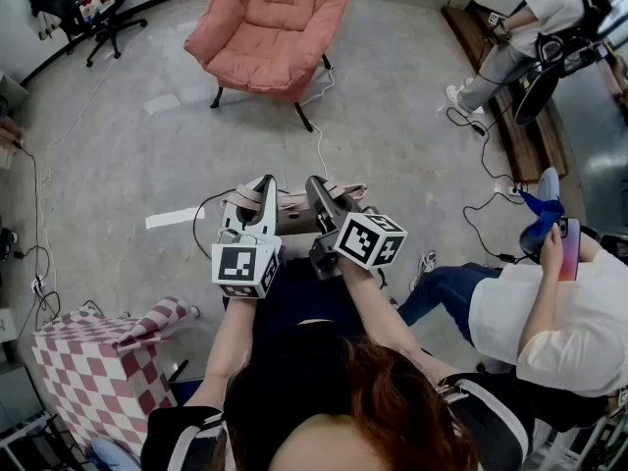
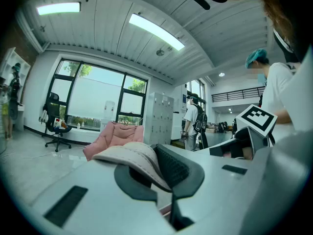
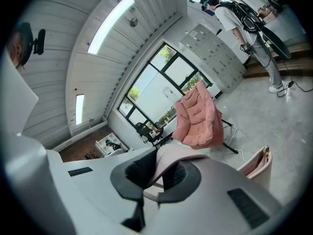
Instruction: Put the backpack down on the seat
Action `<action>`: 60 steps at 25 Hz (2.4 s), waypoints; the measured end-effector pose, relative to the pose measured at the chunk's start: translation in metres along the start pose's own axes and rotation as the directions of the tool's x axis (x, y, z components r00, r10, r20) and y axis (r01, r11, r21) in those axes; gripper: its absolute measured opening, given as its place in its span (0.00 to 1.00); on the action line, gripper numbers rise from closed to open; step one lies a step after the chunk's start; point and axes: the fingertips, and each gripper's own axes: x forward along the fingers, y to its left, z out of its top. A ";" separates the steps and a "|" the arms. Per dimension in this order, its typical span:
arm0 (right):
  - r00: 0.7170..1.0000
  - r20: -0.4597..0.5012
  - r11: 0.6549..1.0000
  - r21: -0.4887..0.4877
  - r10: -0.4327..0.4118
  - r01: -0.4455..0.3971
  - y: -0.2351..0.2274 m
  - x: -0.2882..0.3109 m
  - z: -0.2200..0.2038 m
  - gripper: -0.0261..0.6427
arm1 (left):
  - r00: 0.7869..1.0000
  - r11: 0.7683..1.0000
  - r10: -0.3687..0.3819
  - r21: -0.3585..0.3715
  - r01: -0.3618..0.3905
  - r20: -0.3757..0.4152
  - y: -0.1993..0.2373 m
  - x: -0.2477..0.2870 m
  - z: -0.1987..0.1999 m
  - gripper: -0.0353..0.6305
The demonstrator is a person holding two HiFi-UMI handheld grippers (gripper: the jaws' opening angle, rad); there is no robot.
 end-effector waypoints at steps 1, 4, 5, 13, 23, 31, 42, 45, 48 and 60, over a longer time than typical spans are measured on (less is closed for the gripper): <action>1.000 -0.001 1.000 -0.002 0.001 -0.001 0.001 -0.001 -0.001 0.09 | 1.000 1.000 0.002 -0.001 -0.002 -0.001 0.000 -0.001 0.000 0.08; 1.000 -0.006 1.000 -0.010 0.003 -0.004 0.003 -0.002 -0.004 0.09 | 1.000 1.000 0.008 -0.003 -0.008 -0.002 0.000 -0.005 -0.001 0.08; 1.000 -0.007 1.000 -0.013 0.004 -0.004 0.004 -0.002 -0.005 0.09 | 1.000 1.000 0.011 -0.001 -0.011 -0.002 0.001 -0.007 -0.001 0.08; 0.999 0.029 0.998 0.058 0.023 -0.025 0.006 -0.002 0.000 0.10 | 1.000 1.000 0.021 -0.019 -0.022 -0.015 0.003 -0.007 0.000 0.08; 1.000 0.005 0.998 0.062 0.012 -0.013 -0.002 0.028 -0.002 0.10 | 0.999 0.995 0.039 -0.091 -0.040 -0.012 0.032 0.011 -0.007 0.08; 1.000 -0.012 0.997 0.072 -0.002 0.003 -0.015 0.090 0.026 0.10 | 0.999 0.992 0.042 -0.121 -0.045 -0.023 0.077 0.065 0.003 0.08; 1.000 -0.005 0.998 0.062 0.012 -0.012 -0.021 0.179 0.078 0.10 | 0.999 0.993 0.045 -0.112 -0.048 -0.029 0.141 0.140 0.034 0.08; 1.000 0.001 0.999 0.045 0.014 -0.014 -0.019 0.200 0.090 0.10 | 0.998 0.993 0.048 -0.107 -0.051 -0.028 0.159 0.155 0.041 0.08; 1.000 -0.001 0.999 0.039 0.009 -0.009 -0.018 0.219 0.097 0.10 | 0.999 0.993 0.048 -0.103 -0.050 -0.025 0.175 0.167 0.046 0.08; 1.000 -0.019 0.998 0.057 -0.024 0.025 -0.023 0.287 0.102 0.09 | 0.998 0.993 0.034 -0.107 -0.039 -0.052 0.234 0.207 0.046 0.08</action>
